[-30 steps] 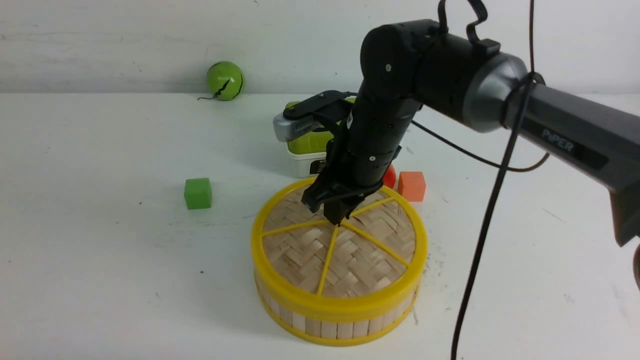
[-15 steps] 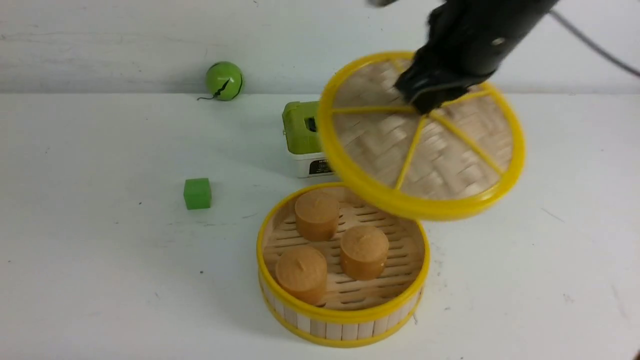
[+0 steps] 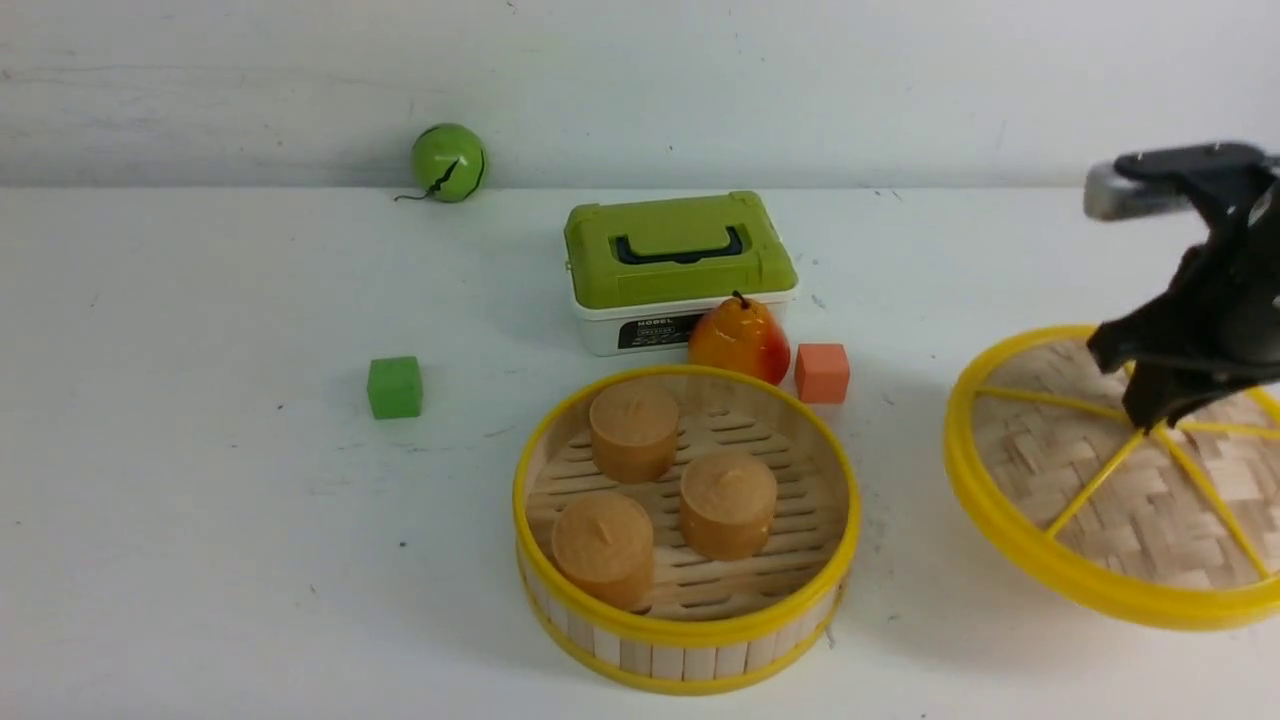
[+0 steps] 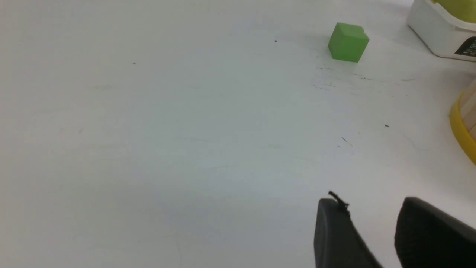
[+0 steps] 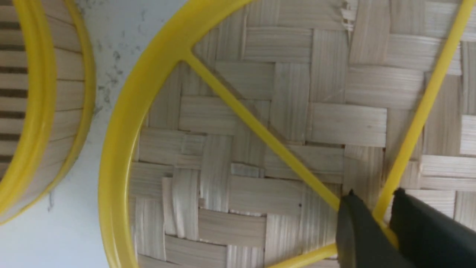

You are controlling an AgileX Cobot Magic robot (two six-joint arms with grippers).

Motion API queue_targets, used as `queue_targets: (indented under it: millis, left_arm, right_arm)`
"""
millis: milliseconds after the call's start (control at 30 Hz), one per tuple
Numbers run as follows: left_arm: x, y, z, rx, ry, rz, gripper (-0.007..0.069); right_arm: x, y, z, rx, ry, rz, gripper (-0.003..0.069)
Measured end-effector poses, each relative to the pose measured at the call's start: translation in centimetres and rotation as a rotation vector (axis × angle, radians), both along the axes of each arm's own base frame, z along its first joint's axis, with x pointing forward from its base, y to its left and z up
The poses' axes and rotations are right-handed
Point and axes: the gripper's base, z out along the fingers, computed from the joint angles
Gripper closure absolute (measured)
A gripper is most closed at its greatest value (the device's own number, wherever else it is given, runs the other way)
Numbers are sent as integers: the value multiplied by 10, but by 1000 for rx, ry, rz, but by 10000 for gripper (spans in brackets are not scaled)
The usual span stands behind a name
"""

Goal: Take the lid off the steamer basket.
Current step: Use the right arm to place the steamer lid on the table

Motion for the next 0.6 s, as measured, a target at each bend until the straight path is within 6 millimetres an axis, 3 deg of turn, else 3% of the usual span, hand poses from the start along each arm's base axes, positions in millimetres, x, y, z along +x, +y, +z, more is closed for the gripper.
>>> queue_targets:
  millis: [100, 233, 500, 600]
  left_arm:
    - [0, 0, 0, 0, 1, 0, 386]
    - [0, 0, 0, 0, 1, 0, 386]
    - [0, 0, 0, 0, 1, 0, 386]
    - [0, 0, 0, 0, 1, 0, 386]
  right_arm:
    - [7, 1, -38, 17, 31, -19, 554]
    - [15, 1, -61, 15, 58, -26, 554]
    - [20, 1, -74, 17, 71, -31, 543]
    - [21, 2, -74, 19, 65, -33, 465]
